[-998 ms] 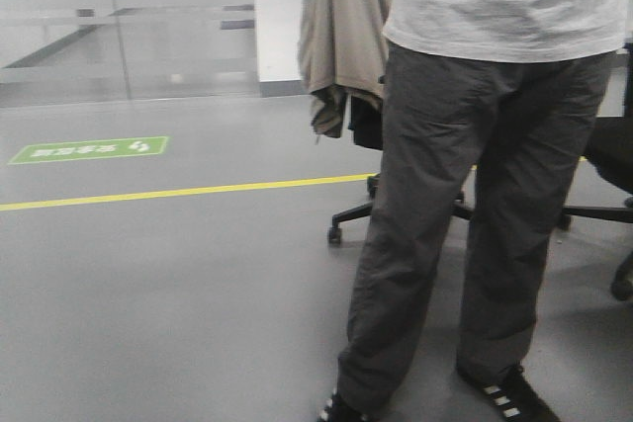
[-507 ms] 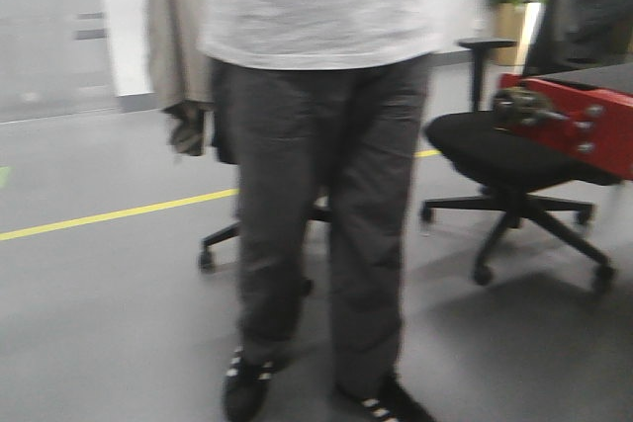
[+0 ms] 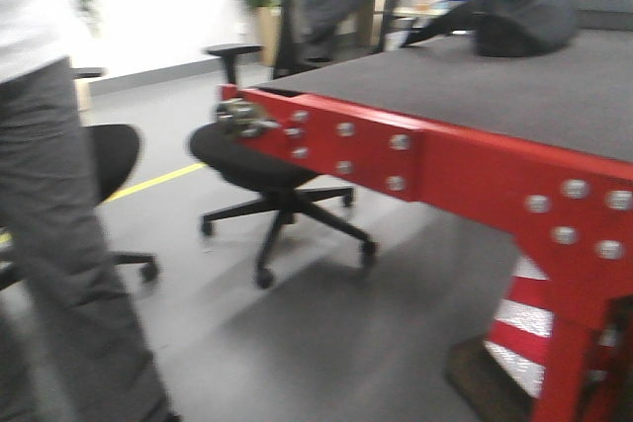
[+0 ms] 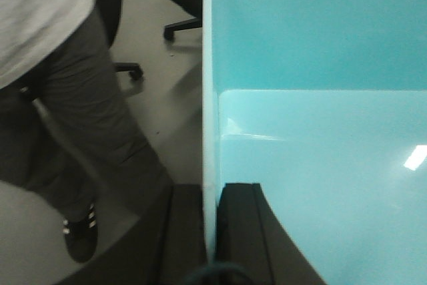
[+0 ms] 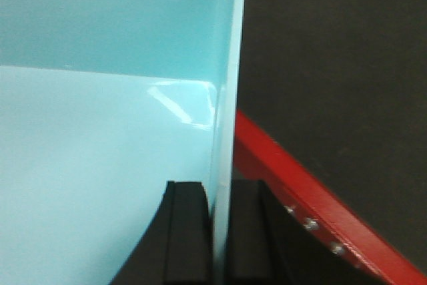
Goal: Fetch blue bin and place on conveyor start
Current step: 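Carry the bin in both grippers while driving to the red conveyor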
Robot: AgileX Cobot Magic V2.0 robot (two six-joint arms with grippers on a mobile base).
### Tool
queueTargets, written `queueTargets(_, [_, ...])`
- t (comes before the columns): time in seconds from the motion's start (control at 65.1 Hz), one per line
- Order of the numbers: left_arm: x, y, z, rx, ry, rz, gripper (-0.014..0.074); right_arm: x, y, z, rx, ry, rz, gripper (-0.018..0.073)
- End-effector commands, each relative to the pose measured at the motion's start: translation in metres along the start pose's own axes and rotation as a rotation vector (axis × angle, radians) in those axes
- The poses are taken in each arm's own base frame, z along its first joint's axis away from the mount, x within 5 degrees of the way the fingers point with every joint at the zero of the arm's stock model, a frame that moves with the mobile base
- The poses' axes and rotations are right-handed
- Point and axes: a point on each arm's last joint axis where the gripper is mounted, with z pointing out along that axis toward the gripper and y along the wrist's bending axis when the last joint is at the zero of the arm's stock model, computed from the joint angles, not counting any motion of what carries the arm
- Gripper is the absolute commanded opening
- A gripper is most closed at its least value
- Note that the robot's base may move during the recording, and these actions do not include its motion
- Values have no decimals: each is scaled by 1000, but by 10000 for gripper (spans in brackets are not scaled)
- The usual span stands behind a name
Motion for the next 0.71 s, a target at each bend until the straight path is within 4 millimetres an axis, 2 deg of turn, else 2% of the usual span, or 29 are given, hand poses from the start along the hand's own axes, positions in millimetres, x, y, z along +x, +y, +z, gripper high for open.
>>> queueTargets(0.0, [-4,1,-4,1,-47,27,-111,-5,-1,-7,-7,-46,-15,-165])
queueTargets(0.691, [-4,1,-4,1,-47,27,-111,-5,-1,-7,-7,-46,-15,-165])
